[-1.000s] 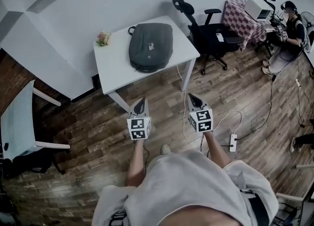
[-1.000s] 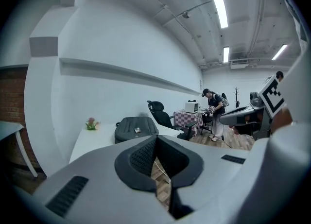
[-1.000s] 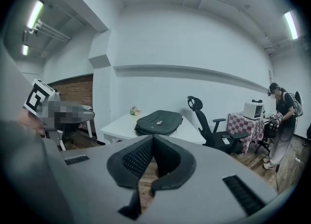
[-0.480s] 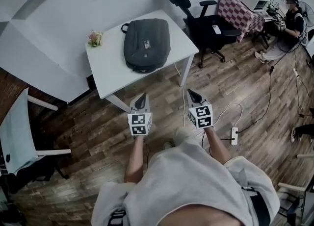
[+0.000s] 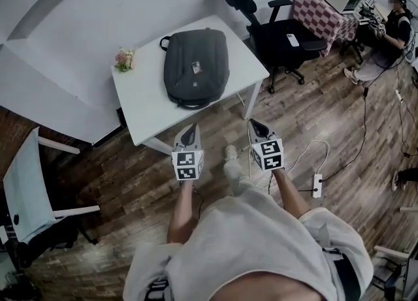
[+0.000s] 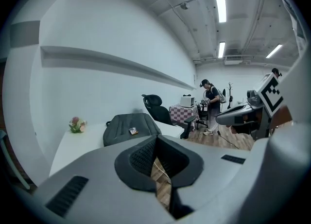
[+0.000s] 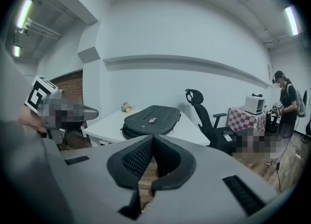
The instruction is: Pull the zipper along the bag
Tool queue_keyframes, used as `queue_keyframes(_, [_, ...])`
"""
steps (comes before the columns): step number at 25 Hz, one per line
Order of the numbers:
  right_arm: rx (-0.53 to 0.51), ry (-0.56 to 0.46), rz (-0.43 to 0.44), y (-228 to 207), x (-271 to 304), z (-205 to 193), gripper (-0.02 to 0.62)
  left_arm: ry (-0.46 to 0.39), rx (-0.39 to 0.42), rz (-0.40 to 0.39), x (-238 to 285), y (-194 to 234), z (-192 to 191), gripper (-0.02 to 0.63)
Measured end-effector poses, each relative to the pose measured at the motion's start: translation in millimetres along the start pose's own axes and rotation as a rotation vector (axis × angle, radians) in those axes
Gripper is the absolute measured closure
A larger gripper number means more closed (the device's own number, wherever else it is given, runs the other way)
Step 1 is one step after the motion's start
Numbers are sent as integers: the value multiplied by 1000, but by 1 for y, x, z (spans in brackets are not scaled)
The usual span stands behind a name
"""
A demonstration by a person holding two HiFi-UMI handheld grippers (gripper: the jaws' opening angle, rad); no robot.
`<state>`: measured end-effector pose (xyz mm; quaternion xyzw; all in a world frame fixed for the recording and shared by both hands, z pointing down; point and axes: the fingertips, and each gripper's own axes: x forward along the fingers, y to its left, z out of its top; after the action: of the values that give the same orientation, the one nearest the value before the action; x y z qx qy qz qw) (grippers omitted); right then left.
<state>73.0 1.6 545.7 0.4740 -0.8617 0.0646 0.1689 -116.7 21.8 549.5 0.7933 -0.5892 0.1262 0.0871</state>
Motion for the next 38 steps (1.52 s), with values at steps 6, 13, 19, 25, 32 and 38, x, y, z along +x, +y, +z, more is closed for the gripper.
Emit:
queue_keyframes(6, [27, 9, 20, -33, 55, 12, 581, 24, 20, 11, 55, 18, 14, 580])
queue_keyframes(13, [35, 32, 60, -69, 121, 27, 581, 64, 23, 39, 114, 41, 30, 580])
queue_keyframes(19, [48, 49, 90, -97, 173, 40, 581, 98, 25, 63, 155, 59, 40, 581])
queue_keyframes(25, [64, 76, 121, -117, 214, 43, 581, 136, 25, 78, 190, 72, 44, 580])
queue_keyframes(32, [79, 117, 148, -127, 239, 30, 581, 199, 74, 51, 207, 69, 28, 580])
queue_keyframes(38, [91, 171, 164, -121, 243, 7, 581, 255, 97, 9, 207, 61, 5, 580])
